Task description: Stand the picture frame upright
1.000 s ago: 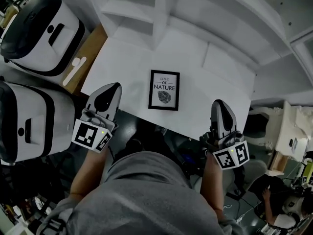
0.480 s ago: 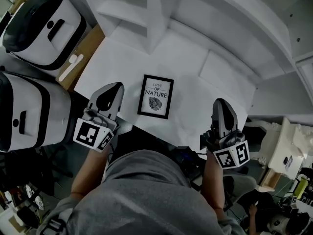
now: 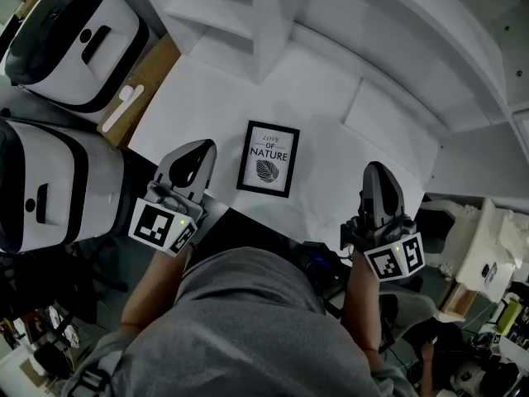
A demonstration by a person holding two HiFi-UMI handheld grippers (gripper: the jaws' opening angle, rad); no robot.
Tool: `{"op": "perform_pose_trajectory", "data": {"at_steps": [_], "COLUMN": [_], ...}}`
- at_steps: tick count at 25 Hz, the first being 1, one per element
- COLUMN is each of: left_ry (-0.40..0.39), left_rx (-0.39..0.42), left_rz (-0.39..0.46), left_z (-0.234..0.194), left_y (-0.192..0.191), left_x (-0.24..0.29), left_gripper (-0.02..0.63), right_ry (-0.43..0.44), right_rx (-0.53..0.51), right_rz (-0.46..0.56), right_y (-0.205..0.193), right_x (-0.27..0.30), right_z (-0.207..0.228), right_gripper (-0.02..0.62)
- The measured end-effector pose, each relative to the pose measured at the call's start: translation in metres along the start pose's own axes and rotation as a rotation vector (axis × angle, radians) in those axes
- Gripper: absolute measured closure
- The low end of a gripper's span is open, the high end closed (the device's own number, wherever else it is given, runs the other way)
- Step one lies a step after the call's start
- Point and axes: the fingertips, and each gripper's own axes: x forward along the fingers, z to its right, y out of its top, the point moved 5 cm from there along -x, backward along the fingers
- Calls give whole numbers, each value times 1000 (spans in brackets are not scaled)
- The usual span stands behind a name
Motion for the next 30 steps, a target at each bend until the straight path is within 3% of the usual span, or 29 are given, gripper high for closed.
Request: {"op": "perform_pose_trajectory", "data": {"at_steps": [12,20,30], "left_ry": [-124,-139,-195], "left_rx": [-15,-39,-65], "left_rz": [-6,-25,-108], "left_z": [0,-5,-6], "left_y": [16,6,-22], "left_x": [21,28,45], "left_gripper": [599,598,598], "right_ry": [-31,1,21], "right_rx": [-12,-61,-106], "right_rz": [-15,-97,-228], "right_y": [9,-7,-32], "right_x": [22,38,49], "right_z": [-8,-15,-6], "right_gripper": [568,568,568]}}
